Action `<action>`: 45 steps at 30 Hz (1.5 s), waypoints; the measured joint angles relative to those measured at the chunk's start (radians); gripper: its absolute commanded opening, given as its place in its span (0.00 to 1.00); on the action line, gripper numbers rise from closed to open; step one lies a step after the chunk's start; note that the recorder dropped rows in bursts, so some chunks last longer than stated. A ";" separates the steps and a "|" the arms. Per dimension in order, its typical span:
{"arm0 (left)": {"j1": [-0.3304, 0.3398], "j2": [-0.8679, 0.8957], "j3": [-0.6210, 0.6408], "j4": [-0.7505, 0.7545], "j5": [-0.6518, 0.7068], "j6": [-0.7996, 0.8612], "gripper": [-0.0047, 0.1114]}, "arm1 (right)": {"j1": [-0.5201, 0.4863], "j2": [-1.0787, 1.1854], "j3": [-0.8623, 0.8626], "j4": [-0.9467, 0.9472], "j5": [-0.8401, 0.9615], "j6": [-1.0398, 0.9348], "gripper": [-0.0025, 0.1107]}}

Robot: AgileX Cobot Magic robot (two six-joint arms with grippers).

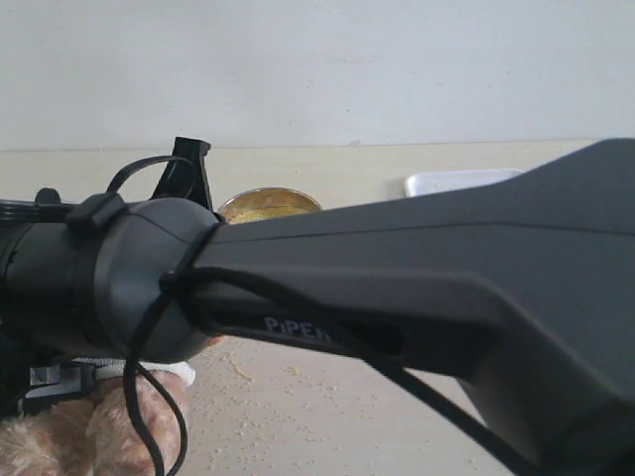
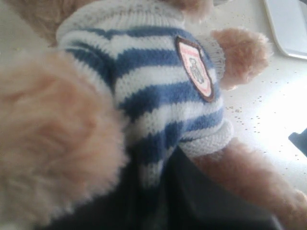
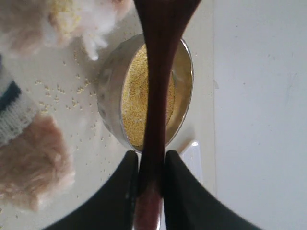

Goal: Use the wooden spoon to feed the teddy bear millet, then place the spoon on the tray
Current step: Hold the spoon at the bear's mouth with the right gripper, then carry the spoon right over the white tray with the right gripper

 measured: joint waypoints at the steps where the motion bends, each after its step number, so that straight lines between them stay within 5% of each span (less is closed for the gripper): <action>1: 0.000 0.000 0.000 0.000 0.000 0.000 0.08 | 0.000 0.000 0.000 0.000 -0.001 0.000 0.02; 25: 0.000 0.000 0.000 0.000 0.000 0.000 0.08 | -0.027 -0.037 0.000 0.060 -0.004 0.127 0.02; 33: 0.000 0.000 0.000 0.000 0.000 0.000 0.08 | -0.202 -0.180 0.128 0.257 -0.007 0.156 0.02; 40: 0.000 0.000 0.000 0.000 0.000 0.000 0.08 | -0.490 -0.435 0.557 0.379 -0.248 0.359 0.02; 45: 0.000 0.000 0.000 0.000 0.000 0.000 0.08 | -0.713 -0.446 0.579 0.518 -0.414 0.368 0.02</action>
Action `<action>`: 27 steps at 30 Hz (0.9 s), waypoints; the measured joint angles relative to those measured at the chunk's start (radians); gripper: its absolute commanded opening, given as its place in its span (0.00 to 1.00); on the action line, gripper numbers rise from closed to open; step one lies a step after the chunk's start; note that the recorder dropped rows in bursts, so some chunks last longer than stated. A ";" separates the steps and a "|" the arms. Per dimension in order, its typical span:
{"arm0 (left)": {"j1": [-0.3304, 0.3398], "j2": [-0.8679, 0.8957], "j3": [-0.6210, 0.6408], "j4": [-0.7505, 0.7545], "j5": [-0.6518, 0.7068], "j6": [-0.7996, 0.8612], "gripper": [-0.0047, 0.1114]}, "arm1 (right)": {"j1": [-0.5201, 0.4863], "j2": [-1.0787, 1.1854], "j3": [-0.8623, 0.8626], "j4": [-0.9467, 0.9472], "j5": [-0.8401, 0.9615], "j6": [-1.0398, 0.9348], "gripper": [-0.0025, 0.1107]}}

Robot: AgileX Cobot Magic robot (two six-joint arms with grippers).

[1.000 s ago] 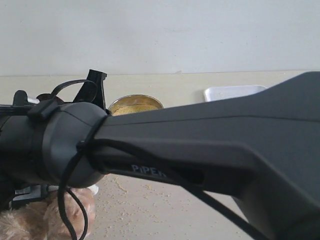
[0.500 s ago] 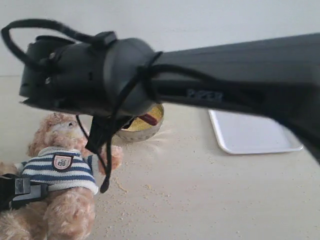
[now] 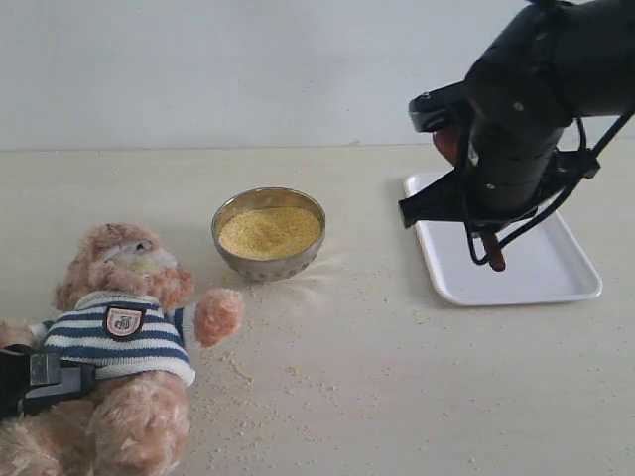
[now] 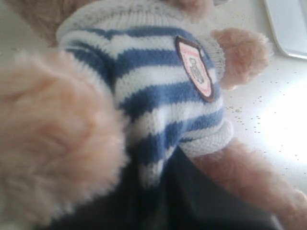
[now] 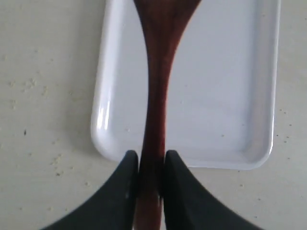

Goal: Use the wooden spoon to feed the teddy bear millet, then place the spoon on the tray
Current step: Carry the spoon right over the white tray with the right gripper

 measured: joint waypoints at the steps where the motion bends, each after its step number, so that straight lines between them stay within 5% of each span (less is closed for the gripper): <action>1: 0.000 0.000 0.000 0.000 0.000 0.000 0.08 | -0.028 0.000 0.000 0.021 -0.022 -0.011 0.02; 8: 0.000 0.000 0.000 0.000 0.000 0.000 0.08 | -0.176 0.088 -0.028 0.142 -0.076 -0.150 0.02; 27: 0.000 0.000 0.000 0.000 0.000 0.000 0.08 | -0.183 0.379 -0.291 0.185 0.058 -0.269 0.02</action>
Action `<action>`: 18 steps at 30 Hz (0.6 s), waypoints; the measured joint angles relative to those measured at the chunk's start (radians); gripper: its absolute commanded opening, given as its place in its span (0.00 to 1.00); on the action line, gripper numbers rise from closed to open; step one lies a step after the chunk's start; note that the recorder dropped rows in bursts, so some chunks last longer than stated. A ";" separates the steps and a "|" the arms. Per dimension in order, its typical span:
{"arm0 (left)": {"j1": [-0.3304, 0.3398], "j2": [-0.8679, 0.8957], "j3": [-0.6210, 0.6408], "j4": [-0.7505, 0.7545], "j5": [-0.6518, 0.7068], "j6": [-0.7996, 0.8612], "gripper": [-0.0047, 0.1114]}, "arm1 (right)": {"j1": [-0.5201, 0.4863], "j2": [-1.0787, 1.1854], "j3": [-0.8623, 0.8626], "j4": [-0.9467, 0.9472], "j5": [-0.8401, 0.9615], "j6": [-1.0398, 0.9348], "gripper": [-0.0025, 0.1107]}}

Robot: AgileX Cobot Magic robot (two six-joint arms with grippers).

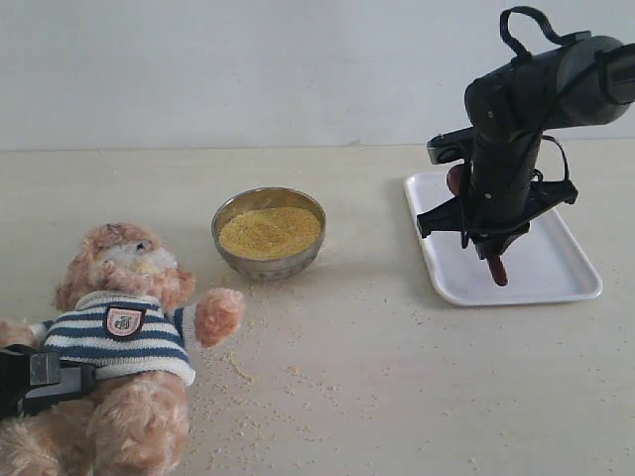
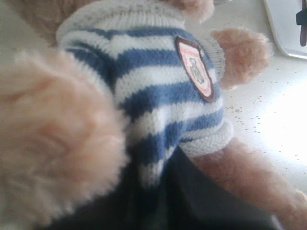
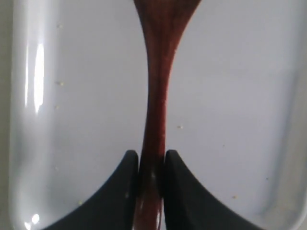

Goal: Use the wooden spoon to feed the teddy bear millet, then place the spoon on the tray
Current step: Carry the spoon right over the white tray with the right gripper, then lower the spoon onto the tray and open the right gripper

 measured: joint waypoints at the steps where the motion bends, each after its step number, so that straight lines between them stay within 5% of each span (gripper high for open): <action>1: 0.000 0.000 0.000 0.000 0.000 0.000 0.08 | 0.000 0.003 -0.002 0.000 0.004 -0.004 0.02; 8: 0.000 0.000 0.000 0.000 0.000 0.000 0.08 | 0.000 0.011 -0.008 0.020 -0.010 -0.010 0.07; 15: 0.000 0.000 0.000 0.000 0.000 0.000 0.08 | 0.000 0.011 -0.008 0.072 -0.045 -0.013 0.44; 18: 0.000 0.000 0.000 0.000 0.000 0.000 0.08 | 0.000 0.011 -0.008 0.072 -0.047 -0.014 0.47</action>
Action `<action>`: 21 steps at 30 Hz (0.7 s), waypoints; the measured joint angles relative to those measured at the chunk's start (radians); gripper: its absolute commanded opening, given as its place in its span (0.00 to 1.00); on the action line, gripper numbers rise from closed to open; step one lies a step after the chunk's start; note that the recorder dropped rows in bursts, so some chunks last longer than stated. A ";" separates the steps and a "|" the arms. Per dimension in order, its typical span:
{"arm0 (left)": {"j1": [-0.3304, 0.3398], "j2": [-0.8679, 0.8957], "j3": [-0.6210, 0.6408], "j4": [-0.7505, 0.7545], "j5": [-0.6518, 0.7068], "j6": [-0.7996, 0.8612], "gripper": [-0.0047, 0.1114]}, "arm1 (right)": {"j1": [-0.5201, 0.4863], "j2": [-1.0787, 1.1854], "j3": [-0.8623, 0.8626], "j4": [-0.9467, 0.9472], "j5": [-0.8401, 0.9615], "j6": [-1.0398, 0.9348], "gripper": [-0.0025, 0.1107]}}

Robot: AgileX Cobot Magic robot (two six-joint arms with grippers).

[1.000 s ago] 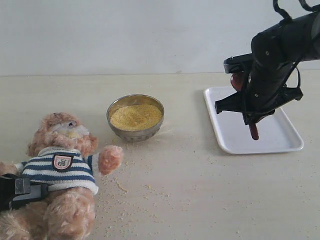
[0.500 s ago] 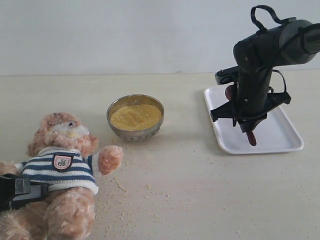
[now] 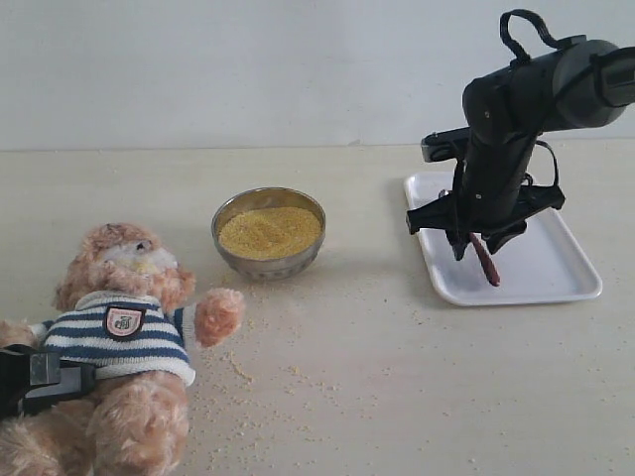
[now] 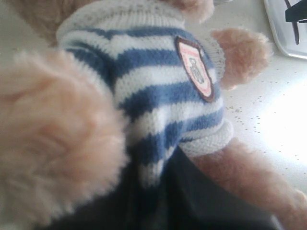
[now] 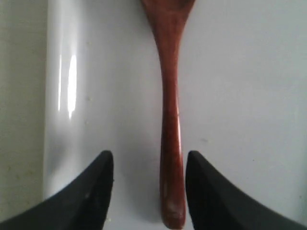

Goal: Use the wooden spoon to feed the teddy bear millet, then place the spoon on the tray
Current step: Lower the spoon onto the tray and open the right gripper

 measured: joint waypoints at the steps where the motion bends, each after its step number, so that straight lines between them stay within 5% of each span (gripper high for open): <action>1: 0.000 0.000 0.000 0.000 0.000 0.000 0.08 | 0.000 0.000 0.000 0.000 0.000 0.000 0.47; 13: 0.000 0.000 0.000 0.000 0.000 0.000 0.08 | 0.000 -0.087 0.049 0.008 -0.035 -0.019 0.45; 21: 0.000 0.000 0.000 0.000 0.000 0.000 0.08 | 0.003 -0.368 0.333 0.017 -0.274 -0.021 0.02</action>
